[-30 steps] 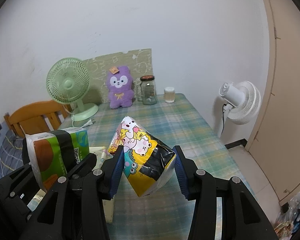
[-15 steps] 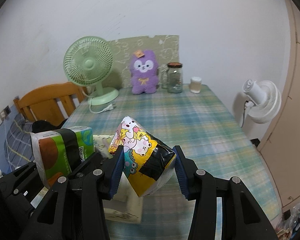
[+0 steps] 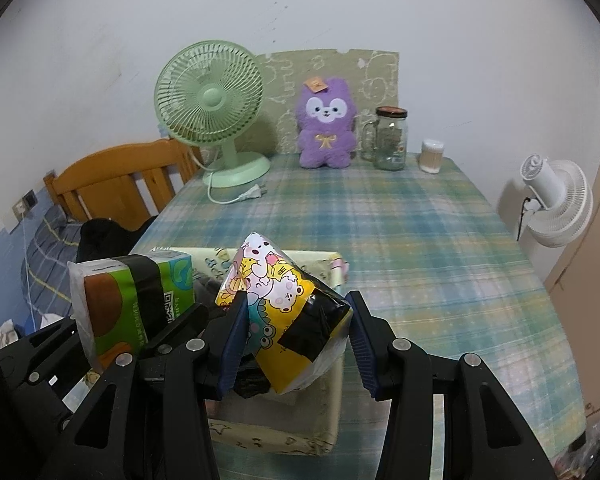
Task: Organize soft objects
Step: 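Carry both tissue packs in both tools over the yellow box, then lower the green tissue pack with the left tool while the right tool lowers the yellow pack into the box, then open both tools and pull them back from the yellow box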
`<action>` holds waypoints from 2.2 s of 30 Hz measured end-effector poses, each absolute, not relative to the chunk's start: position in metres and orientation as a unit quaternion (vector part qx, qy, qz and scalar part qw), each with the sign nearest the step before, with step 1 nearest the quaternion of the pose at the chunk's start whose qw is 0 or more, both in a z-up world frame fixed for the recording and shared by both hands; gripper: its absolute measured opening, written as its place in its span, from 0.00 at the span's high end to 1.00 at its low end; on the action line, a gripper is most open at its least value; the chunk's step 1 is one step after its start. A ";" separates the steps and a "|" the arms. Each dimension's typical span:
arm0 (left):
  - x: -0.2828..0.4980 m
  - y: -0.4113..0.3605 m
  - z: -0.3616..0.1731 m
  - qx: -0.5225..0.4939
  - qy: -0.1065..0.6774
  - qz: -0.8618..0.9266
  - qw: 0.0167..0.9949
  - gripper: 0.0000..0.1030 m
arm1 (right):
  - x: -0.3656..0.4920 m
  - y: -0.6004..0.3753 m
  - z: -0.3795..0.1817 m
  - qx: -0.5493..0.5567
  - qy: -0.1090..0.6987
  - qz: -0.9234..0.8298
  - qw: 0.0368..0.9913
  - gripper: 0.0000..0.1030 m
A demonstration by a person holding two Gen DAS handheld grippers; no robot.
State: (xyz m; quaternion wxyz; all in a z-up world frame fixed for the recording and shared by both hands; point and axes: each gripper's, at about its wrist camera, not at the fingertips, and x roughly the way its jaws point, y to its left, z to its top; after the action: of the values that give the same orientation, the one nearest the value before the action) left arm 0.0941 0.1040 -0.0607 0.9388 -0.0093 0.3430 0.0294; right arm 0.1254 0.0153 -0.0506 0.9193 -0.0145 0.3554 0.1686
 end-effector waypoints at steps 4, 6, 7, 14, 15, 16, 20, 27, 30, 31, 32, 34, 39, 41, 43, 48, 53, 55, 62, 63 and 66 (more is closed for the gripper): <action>0.097 0.111 -0.069 -0.008 0.352 0.036 0.935 0.68 | 0.130 0.025 -0.058 -0.019 0.365 0.177 0.914 0.51; 0.098 0.115 -0.072 -0.010 0.356 0.040 0.933 0.62 | 0.131 0.029 -0.062 -0.020 0.369 0.182 0.911 0.51; 0.098 0.116 -0.073 -0.011 0.359 0.043 0.932 0.59 | 0.131 0.031 -0.063 -0.021 0.371 0.185 0.910 0.51; 0.095 0.122 -0.078 -0.004 0.369 0.059 0.927 0.33 | 0.134 0.041 -0.071 -0.020 0.380 0.200 0.903 0.51; 0.094 0.123 -0.078 -0.004 0.370 0.061 0.927 0.33 | 0.133 0.041 -0.072 -0.019 0.381 0.200 0.902 0.51; 0.094 0.123 -0.079 -0.004 0.371 0.062 0.926 0.32 | 0.133 0.041 -0.073 -0.019 0.382 0.202 0.902 0.51; 0.091 0.121 -0.080 -0.006 0.379 0.054 0.924 0.26 | 0.133 0.041 -0.076 -0.017 0.386 0.204 0.899 0.48; 0.087 0.117 -0.078 -0.007 0.380 0.048 0.924 0.22 | 0.131 0.039 -0.076 -0.018 0.386 0.199 0.901 0.36; 0.084 0.117 -0.076 -0.011 0.378 0.048 0.925 0.19 | 0.127 0.038 -0.074 -0.014 0.380 0.203 0.902 0.22; 0.083 0.117 -0.075 -0.013 0.376 0.049 0.925 0.19 | 0.125 0.037 -0.073 -0.013 0.376 0.203 0.904 0.17; 0.083 0.117 -0.075 -0.015 0.375 0.050 0.925 0.18 | 0.124 0.037 -0.072 -0.013 0.373 0.203 0.905 0.14; 0.082 0.116 -0.073 -0.018 0.374 0.051 0.926 0.18 | 0.121 0.034 -0.069 -0.015 0.370 0.201 0.907 0.12; 0.080 0.108 -0.067 -0.026 0.366 0.045 0.929 0.18 | 0.119 0.022 -0.063 -0.004 0.371 0.192 0.908 0.12; 0.080 0.104 -0.064 -0.028 0.362 0.043 0.931 0.18 | 0.118 0.015 -0.060 0.006 0.375 0.190 0.907 0.12; 0.078 0.098 -0.060 -0.027 0.354 0.038 0.934 0.18 | 0.115 0.009 -0.056 0.007 0.367 0.184 0.912 0.12; 0.077 0.087 -0.050 -0.026 0.343 0.034 0.938 0.17 | 0.111 -0.005 -0.043 0.007 0.354 0.172 0.919 0.12; 0.075 0.077 -0.039 -0.026 0.329 0.035 0.943 0.12 | 0.104 -0.017 -0.030 0.000 0.338 0.168 0.926 0.12; 0.074 0.072 -0.035 -0.025 0.322 0.035 0.946 0.11 | 0.102 -0.022 -0.024 -0.001 0.331 0.167 0.929 0.11; 0.070 0.052 -0.020 -0.017 0.303 0.031 0.952 0.05 | 0.094 -0.045 -0.009 -0.004 0.310 0.154 0.938 0.08; 0.069 0.049 -0.019 -0.015 0.301 0.031 0.953 0.05 | 0.093 -0.050 -0.007 -0.003 0.307 0.152 0.939 0.07; 0.067 0.038 -0.012 -0.008 0.292 0.030 0.956 0.04 | 0.089 -0.060 -0.001 0.001 0.297 0.151 0.943 0.06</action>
State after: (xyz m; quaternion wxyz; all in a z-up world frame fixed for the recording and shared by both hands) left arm 0.0674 0.0378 -0.0119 0.9559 -0.0083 0.2922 0.0296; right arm 0.0891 -0.0602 -0.0006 0.9429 0.0009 0.2967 0.1511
